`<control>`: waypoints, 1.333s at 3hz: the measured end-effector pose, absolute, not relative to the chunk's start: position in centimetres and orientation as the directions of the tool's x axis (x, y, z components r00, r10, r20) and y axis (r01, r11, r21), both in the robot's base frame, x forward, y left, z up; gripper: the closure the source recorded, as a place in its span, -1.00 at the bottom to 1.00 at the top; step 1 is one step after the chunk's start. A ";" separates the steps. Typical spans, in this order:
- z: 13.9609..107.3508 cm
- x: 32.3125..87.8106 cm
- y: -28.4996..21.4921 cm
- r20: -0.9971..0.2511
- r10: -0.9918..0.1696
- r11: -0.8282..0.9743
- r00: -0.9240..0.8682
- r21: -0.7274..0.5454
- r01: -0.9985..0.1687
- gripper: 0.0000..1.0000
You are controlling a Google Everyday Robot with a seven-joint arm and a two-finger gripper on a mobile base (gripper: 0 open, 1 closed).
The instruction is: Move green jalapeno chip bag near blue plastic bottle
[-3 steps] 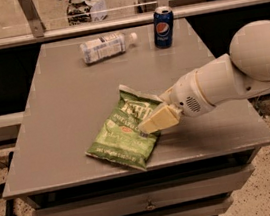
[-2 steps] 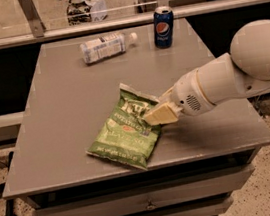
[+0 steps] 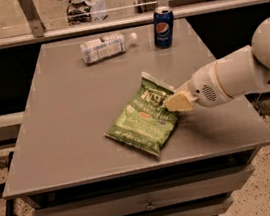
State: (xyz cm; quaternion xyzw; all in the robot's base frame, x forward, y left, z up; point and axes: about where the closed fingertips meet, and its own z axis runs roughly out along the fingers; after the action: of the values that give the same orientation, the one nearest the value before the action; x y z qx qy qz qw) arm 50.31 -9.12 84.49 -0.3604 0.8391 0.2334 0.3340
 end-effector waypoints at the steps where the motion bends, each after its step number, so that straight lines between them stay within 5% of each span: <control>1: 87.6 52.3 -15.0 -0.730 -0.398 0.762 -0.556 0.074 -0.643 1.00; 4: 88.0 53.6 -16.3 -0.752 -0.328 0.823 -0.571 0.069 -0.563 1.00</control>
Offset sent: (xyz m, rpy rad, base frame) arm 0.0178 -0.0509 0.0274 -0.0513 -0.0447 -0.1547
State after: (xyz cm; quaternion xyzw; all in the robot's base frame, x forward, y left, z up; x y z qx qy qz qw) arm 53.58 -16.33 88.05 -0.2552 0.8732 0.1524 0.3862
